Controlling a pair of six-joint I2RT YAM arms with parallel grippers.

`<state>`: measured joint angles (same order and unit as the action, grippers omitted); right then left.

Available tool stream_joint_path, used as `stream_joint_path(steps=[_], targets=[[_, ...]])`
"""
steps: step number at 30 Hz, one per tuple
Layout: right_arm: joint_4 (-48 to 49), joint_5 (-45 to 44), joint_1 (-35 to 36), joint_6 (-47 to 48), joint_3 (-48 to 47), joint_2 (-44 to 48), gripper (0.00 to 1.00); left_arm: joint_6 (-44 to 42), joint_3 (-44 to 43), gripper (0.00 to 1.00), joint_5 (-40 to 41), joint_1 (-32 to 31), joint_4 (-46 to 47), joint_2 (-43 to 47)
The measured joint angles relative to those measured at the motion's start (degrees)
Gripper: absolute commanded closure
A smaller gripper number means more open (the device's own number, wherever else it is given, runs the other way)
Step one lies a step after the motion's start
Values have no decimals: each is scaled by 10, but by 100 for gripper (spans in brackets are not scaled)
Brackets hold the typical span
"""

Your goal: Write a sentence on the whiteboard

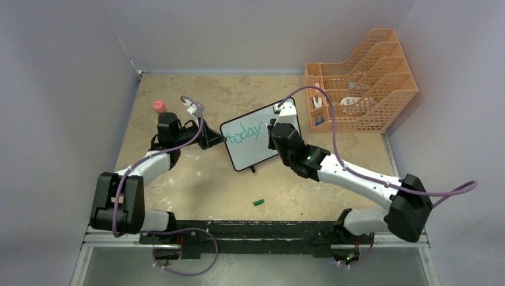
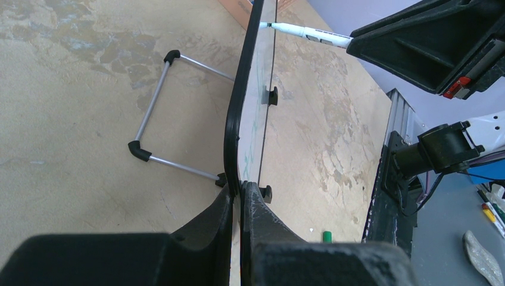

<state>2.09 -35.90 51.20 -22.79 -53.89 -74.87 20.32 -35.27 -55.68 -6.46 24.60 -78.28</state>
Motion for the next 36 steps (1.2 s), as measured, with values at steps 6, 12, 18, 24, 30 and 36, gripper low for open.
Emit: stream_joint_path(steps=[6, 12, 18, 24, 30, 36], targets=[[4, 11, -1, 4, 0, 0, 100, 0, 0, 100, 0, 0, 0, 0], [4, 18, -2, 4, 0, 0, 100, 0, 0, 100, 1, 0, 0, 0], [2, 29, -2, -1, 5, 7, 100, 0, 0, 100, 2, 0, 0, 0], [-2, 40, -2, -5, 18, 11, 100, 0, 0, 100, 2, 0, 0, 0], [-6, 39, -2, -8, 23, 13, 100, 0, 0, 100, 2, 0, -1, 0], [-19, 23, -2, -13, 28, 14, 100, 0, 0, 100, 2, 0, -1, 0]])
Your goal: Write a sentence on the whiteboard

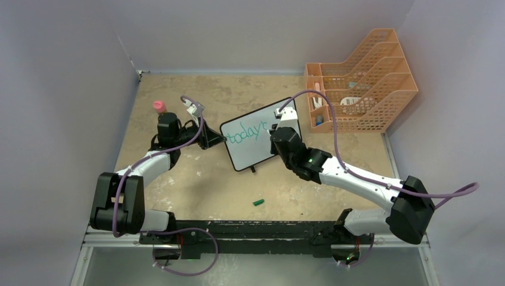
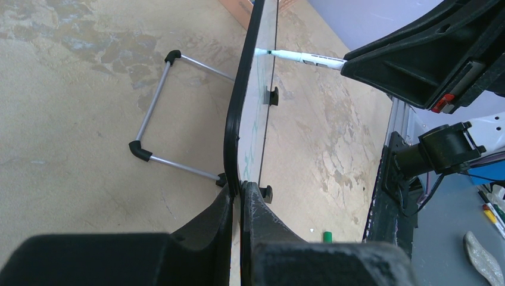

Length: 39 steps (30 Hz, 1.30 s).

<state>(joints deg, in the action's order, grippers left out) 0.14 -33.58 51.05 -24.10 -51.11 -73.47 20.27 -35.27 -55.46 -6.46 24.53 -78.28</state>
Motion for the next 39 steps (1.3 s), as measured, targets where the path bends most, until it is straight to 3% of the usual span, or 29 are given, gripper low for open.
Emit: stream_joint_path(steps=[39], targets=[[-28, 23, -1, -5, -1, -1, 100, 0, 0, 100, 0, 0, 0, 0]])
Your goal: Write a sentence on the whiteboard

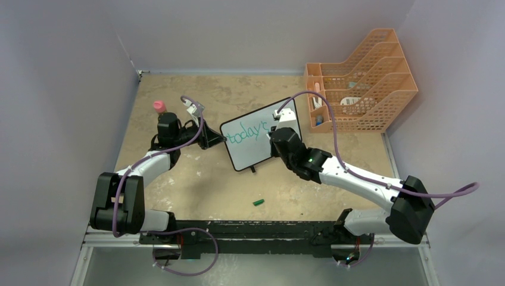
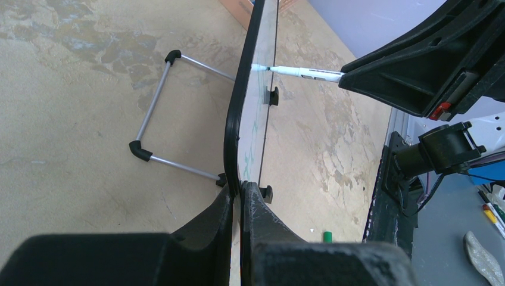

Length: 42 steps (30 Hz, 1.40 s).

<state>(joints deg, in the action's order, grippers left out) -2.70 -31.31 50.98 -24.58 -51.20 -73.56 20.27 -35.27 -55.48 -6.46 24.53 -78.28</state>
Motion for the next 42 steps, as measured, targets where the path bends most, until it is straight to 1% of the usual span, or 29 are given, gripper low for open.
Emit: stream_joint_path(steps=[16, 25, 29, 34, 42], targets=[[5, 10, 0, 2, -7, 4, 100, 0, 0, 100, 0, 0, 0, 0], [26, -6, 0, 2, -7, 54, 100, 1, 0, 85, 0, 0, 2, 0], [30, -14, 0, 3, -5, 61, 100, 1, 0, 79, -1, -1, 5, -4], [30, -24, 0, 6, 2, 62, 100, 3, 0, 77, -6, -1, 15, -17], [31, -34, 0, 11, 10, 71, 100, 23, 0, 76, -31, -3, 44, -55]])
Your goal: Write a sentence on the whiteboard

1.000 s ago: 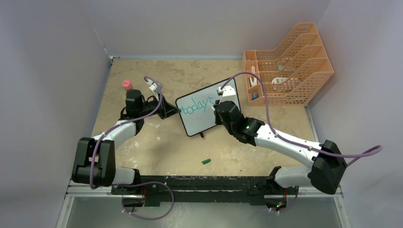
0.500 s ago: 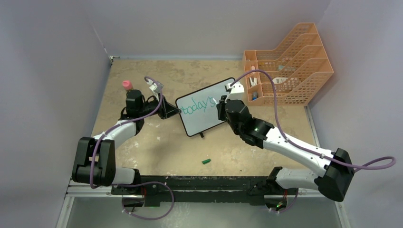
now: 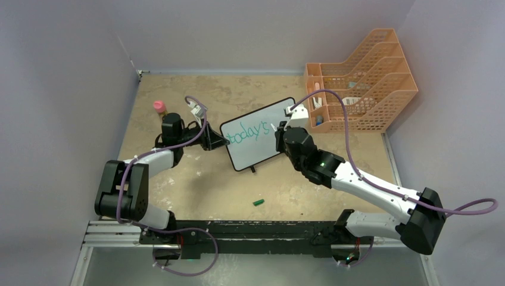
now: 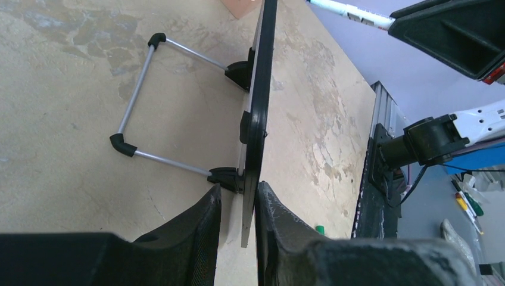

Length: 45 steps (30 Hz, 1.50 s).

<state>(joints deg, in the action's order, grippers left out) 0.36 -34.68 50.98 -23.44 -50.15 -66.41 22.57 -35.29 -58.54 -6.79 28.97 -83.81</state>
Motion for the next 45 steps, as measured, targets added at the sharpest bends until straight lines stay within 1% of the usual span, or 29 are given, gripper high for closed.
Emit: stream_joint_path(steps=[4, 6, 8, 11, 15, 16, 22, 28, 34, 45], targets=[[0, -4, 0, 2, 0, 2, 100, 11, 0, 76, -13, -1, 15, -15], [0, -4, 0, 3, 0, 2, 100, 17, 0, 78, -19, -1, 23, -19], [0, -5, 0, 5, 0, 3, 100, 22, 0, 82, -25, -1, 32, -24], [0, -7, 0, 6, 0, 7, 100, 30, 0, 92, -31, -1, 42, -30], [0, -10, 0, 7, 1, 12, 100, 34, 0, 99, -40, -1, 50, -31], [0, -11, 0, 8, 1, 13, 100, 34, 0, 100, -40, -1, 52, -31], [-1, -18, -7, 21, 10, 13, 100, 31, 0, 100, -40, -2, 54, -31], [0, -15, -37, 36, 14, 24, 100, 21, -6, 100, -40, -2, 41, -31], [9, 13, -69, 49, 16, 30, 100, 16, -10, 100, -40, -2, 28, -31], [31, 53, -75, 66, 16, 3, 100, 5, -12, 100, -40, -2, 15, -29]])
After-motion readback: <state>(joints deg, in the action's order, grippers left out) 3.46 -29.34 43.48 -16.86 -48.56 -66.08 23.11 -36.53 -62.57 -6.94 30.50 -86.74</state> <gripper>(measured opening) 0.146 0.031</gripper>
